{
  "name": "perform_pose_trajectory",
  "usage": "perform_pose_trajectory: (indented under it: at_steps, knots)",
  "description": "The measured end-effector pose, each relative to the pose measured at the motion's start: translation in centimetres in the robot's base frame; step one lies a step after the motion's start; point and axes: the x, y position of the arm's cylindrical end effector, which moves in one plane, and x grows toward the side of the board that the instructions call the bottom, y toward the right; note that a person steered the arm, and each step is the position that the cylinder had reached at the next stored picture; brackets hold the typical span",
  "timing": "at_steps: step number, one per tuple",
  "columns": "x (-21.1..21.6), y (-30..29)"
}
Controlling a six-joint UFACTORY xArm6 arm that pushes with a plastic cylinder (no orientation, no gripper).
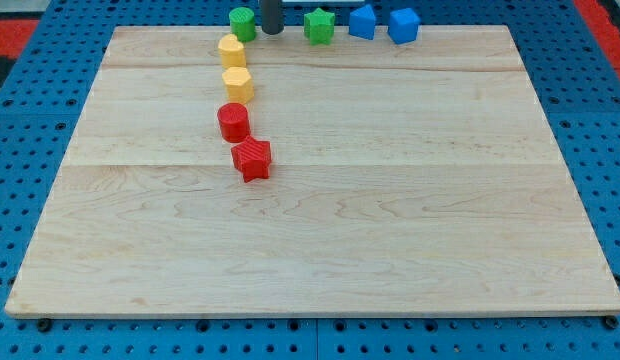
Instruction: Push the yellow heart to the top left corner of the board
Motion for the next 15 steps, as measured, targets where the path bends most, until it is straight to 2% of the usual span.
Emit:
perform_pose_trajectory:
  at_steps: [3,4,5,6,7,8,9,11,12,15]
  knots:
    - [0.0,-3.8]
    - [0.3,-1.0]
    - [2.7,1.0]
    - [5.1,0.7]
    - [5.5,-2.8]
    - [2.4,-9.5]
    - [1.3,-12.5]
    - [5.1,-5.5]
    - [7.5,-8.4]
    - [2.1,-16.9]
